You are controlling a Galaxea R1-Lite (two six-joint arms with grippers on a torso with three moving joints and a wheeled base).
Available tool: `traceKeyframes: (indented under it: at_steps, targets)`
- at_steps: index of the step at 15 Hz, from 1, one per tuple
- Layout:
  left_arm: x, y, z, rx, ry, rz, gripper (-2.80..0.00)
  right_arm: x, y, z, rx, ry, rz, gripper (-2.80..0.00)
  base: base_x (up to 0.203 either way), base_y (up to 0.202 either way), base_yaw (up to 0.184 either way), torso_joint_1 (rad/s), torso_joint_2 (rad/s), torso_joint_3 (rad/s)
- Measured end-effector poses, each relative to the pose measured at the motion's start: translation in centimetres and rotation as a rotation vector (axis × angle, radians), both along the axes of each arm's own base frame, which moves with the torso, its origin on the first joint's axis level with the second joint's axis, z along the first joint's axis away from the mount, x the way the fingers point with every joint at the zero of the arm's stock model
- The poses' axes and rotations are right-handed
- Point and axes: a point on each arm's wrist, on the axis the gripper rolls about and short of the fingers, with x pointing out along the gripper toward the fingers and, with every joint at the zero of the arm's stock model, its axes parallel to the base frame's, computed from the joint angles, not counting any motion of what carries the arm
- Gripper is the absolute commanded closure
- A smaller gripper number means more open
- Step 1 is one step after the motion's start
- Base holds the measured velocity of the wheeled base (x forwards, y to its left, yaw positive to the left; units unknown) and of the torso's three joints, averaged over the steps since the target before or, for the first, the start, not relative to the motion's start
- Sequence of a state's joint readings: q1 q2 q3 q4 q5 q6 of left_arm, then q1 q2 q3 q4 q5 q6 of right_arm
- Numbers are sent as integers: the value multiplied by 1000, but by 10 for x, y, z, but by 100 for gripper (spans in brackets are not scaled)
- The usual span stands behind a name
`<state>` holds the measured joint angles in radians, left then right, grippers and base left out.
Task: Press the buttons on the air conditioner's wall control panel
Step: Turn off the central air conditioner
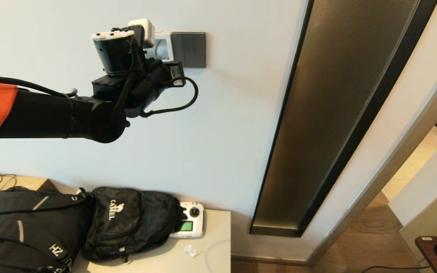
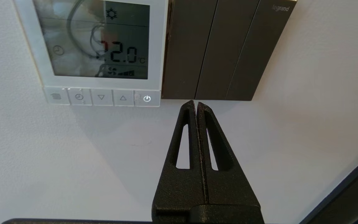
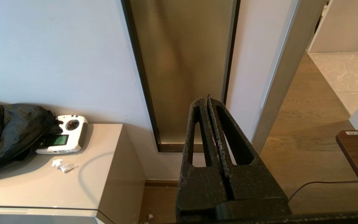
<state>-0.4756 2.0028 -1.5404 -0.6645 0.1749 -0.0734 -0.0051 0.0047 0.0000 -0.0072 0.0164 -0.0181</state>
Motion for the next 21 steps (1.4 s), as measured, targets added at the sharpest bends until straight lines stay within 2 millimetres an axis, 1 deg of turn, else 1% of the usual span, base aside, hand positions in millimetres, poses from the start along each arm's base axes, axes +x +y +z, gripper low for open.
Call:
traceKeyframes:
  at_steps: [4,9,13,17,21]
  targets:
    - [15,6,-4,-2,0,33,0,0,0,0,0,0,0,0,0,0,0,0,0,0]
    - [32,11,-15,3,15,57,0,0,0,0,0,0,0,0,0,0,0,0,0,0]
    - [37,10,-19,5,19,60,0,0,0,0,0,0,0,0,0,0,0,0,0,0]
    - [39,9,-18,-15,17,59,0,0,0,0,0,0,0,0,0,0,0,0,0,0]
    - [44,7,-21,-17,17,62,0,0,0,0,0,0,0,0,0,0,0,0,0,0]
